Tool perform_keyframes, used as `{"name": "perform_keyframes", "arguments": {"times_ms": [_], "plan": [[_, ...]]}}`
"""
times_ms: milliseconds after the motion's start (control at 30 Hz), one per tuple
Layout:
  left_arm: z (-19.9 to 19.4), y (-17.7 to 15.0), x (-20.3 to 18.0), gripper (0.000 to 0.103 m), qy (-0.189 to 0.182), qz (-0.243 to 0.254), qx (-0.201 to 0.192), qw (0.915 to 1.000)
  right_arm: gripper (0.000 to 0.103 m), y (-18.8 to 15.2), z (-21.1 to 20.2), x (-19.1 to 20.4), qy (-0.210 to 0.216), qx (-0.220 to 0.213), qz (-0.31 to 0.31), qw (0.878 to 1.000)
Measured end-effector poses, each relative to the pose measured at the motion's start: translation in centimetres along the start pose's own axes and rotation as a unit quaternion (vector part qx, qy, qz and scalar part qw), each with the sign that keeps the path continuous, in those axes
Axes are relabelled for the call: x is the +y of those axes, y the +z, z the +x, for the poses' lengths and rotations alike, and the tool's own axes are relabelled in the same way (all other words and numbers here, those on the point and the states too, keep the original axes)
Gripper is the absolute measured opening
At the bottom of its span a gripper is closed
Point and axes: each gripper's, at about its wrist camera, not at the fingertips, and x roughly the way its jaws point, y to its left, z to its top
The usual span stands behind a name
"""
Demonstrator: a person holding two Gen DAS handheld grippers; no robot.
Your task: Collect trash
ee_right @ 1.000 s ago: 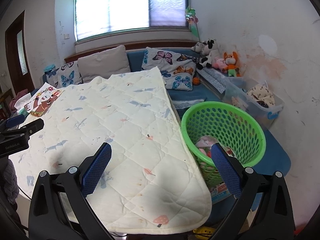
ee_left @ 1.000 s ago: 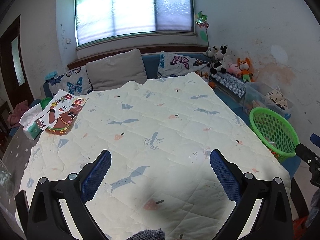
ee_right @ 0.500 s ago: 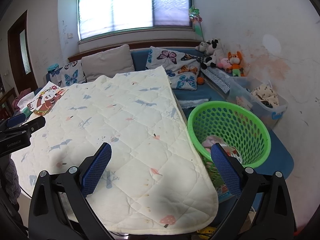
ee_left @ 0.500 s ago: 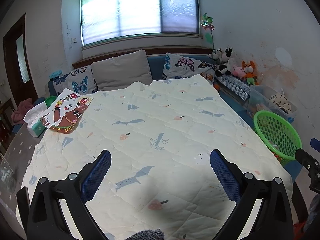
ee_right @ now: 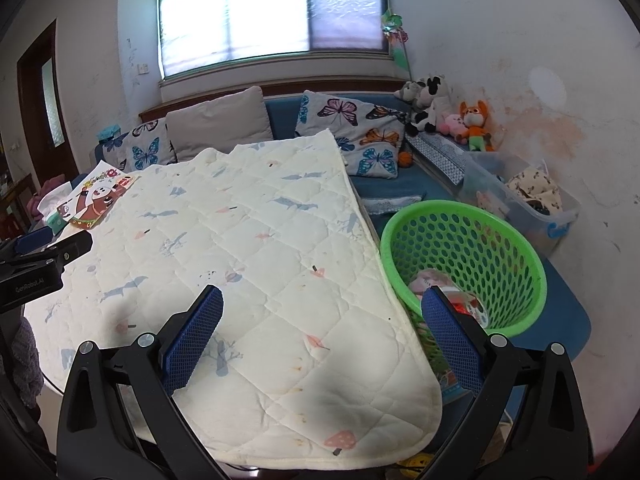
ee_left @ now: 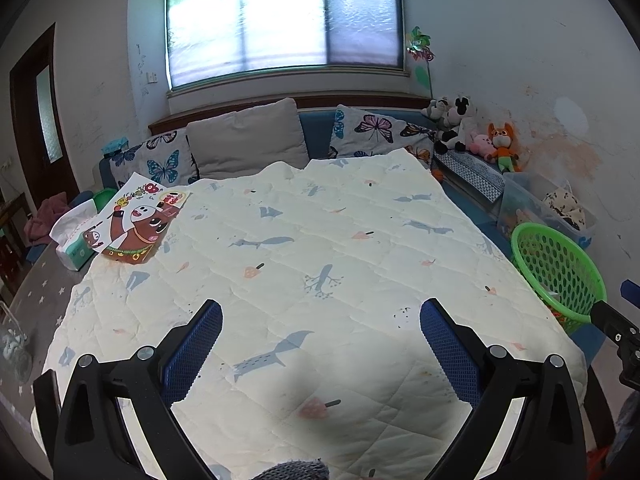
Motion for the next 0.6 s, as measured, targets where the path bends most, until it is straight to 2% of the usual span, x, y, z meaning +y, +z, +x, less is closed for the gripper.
{"name": "perform_keyframes", "arguments": {"times_ms": [600], "plan": [[0.33,-0.08,0.38,0.096,0.007,-0.006,0.003,1.0,0.099,-0.01,0.45,0.11,0.005,0.005,0.0,1.0]]}}
